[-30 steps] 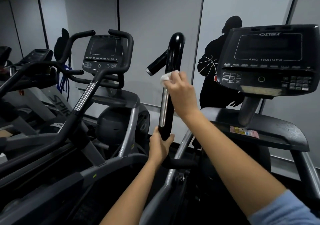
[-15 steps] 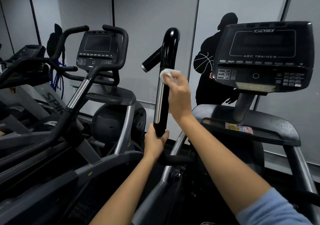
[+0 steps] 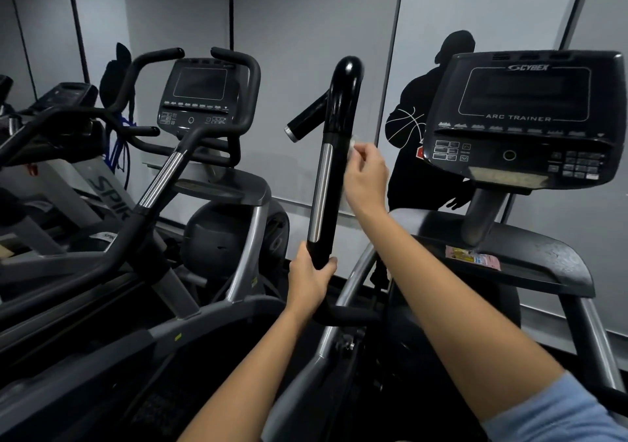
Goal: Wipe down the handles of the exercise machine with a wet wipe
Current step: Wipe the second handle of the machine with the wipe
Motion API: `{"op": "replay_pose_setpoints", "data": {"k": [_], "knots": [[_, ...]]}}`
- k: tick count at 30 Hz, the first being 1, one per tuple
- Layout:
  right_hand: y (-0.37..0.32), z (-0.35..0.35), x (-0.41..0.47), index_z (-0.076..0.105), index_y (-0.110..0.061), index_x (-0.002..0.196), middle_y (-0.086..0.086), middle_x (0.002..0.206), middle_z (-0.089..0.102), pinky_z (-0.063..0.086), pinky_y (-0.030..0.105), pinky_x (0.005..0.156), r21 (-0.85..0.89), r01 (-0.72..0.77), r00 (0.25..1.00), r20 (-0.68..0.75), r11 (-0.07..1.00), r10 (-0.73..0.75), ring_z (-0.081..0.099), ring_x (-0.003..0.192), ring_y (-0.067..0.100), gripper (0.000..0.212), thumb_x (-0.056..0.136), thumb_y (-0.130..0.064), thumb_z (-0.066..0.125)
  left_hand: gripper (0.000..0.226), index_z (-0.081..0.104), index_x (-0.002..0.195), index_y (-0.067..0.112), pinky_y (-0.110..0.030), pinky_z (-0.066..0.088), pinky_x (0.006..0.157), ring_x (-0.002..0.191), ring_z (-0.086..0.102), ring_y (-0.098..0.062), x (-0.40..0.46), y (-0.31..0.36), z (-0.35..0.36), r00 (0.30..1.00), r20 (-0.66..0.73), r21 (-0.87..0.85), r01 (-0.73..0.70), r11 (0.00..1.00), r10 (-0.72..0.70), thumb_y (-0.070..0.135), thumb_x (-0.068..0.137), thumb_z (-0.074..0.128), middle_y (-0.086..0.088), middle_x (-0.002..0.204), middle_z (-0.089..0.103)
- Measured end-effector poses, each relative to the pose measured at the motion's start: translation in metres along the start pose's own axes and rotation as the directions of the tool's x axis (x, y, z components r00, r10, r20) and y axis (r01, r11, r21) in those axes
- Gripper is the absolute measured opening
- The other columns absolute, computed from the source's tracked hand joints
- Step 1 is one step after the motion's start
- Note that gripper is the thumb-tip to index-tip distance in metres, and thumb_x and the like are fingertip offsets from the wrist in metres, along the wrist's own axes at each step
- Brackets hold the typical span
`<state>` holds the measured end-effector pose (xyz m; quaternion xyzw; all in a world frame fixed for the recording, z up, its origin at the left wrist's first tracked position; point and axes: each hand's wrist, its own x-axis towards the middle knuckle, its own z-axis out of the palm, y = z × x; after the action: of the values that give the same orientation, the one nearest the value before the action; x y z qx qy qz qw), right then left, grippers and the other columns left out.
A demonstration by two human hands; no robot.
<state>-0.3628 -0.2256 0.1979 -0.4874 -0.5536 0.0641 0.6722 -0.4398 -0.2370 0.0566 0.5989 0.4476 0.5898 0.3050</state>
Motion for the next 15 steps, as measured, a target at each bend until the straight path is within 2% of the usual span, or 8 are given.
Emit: {"op": "replay_pose_setpoints", "data": {"k": [1,2,4,6,9,12,13,15], "knots": [[-0.002,0.005,0.001,0.053,-0.009,0.097,-0.002,0.077,0.053,0.038,0.029,0.070,0.012,0.000,1.000,0.028,1.000,0.000,0.047,0.068,0.009,0.018,0.099,-0.018,0.038,0.016,0.050,0.092,0.013,-0.010,0.043,0.061,0.073,0.057,-0.010,0.000,0.001,0.000,1.000,0.006,0.003,0.005,1.000,-0.005,0.015,0.084,0.064,0.005,0.078,0.058],[-0.003,0.009,-0.003,0.051,-0.010,0.099,-0.001,0.082,0.055,0.039,0.029,0.075,0.019,-0.007,0.998,0.064,1.000,0.006,0.050,0.074,0.011,0.022,0.099,-0.025,0.035,0.016,0.050,0.093,0.013,-0.013,0.043,0.062,0.073,0.057,-0.010,0.001,0.001,0.000,1.000,0.010,0.005,0.010,1.000,-0.010,0.015,0.084,0.063,0.005,0.079,0.058],[0.007,0.015,-0.020,0.050,-0.008,0.120,0.007,0.117,0.060,0.041,0.034,0.099,-0.030,0.014,0.992,0.129,0.999,-0.010,0.054,0.108,0.019,0.043,0.097,-0.039,0.032,0.015,0.050,0.092,0.013,-0.013,0.044,0.060,0.071,0.057,-0.008,0.001,0.002,0.000,1.000,0.015,-0.004,0.018,1.000,-0.018,0.014,0.084,0.063,0.004,0.078,0.059],[0.028,0.017,-0.047,0.044,-0.007,0.133,0.013,0.131,0.054,0.038,0.044,0.106,-0.060,-0.017,0.986,0.166,0.998,0.026,0.049,0.122,0.022,0.055,0.097,-0.046,0.032,0.014,0.048,0.085,0.010,-0.010,0.043,0.054,0.065,0.054,-0.005,0.001,0.002,0.000,1.000,0.014,-0.052,0.029,0.998,-0.028,0.009,0.086,0.061,0.004,0.074,0.057],[0.049,0.016,-0.086,0.053,-0.008,0.118,0.005,0.111,0.061,0.045,0.037,0.095,-0.024,-0.103,0.972,0.209,0.994,0.106,0.056,0.106,0.018,0.037,0.100,-0.037,0.038,0.012,0.045,0.083,0.008,-0.010,0.039,0.048,0.058,0.048,-0.004,0.000,0.001,0.000,0.999,0.030,-0.023,0.017,1.000,-0.016,0.006,0.086,0.057,0.005,0.068,0.053],[0.021,0.014,-0.062,0.051,-0.016,0.104,-0.006,0.094,0.055,0.040,0.024,0.082,0.096,-0.167,0.973,0.175,0.981,0.148,0.052,0.092,0.010,0.028,0.100,-0.039,0.038,0.015,0.048,0.094,0.008,-0.017,0.046,0.066,0.070,0.055,-0.006,0.000,0.001,-0.001,0.999,0.038,-0.024,-0.005,1.000,0.006,0.010,0.085,0.061,0.005,0.079,0.058],[0.007,0.015,-0.045,0.051,-0.013,0.105,-0.005,0.094,0.055,0.039,0.024,0.080,0.103,-0.157,0.979,0.147,0.982,0.141,0.052,0.090,0.011,0.033,0.099,-0.042,0.037,0.019,0.049,0.097,0.009,-0.022,0.047,0.072,0.075,0.057,-0.008,0.001,0.000,-0.002,0.999,0.036,-0.015,0.007,1.000,-0.006,0.014,0.085,0.063,0.005,0.082,0.060],[-0.012,0.017,-0.012,0.051,-0.006,0.120,0.003,0.111,0.059,0.041,0.029,0.090,0.093,-0.144,0.980,0.155,0.985,0.128,0.053,0.105,0.017,0.051,0.097,-0.049,0.036,0.020,0.049,0.098,0.012,-0.025,0.047,0.073,0.079,0.058,-0.011,0.001,0.000,-0.002,0.999,0.038,-0.005,0.036,0.999,-0.036,0.019,0.085,0.063,0.004,0.084,0.060]]}}
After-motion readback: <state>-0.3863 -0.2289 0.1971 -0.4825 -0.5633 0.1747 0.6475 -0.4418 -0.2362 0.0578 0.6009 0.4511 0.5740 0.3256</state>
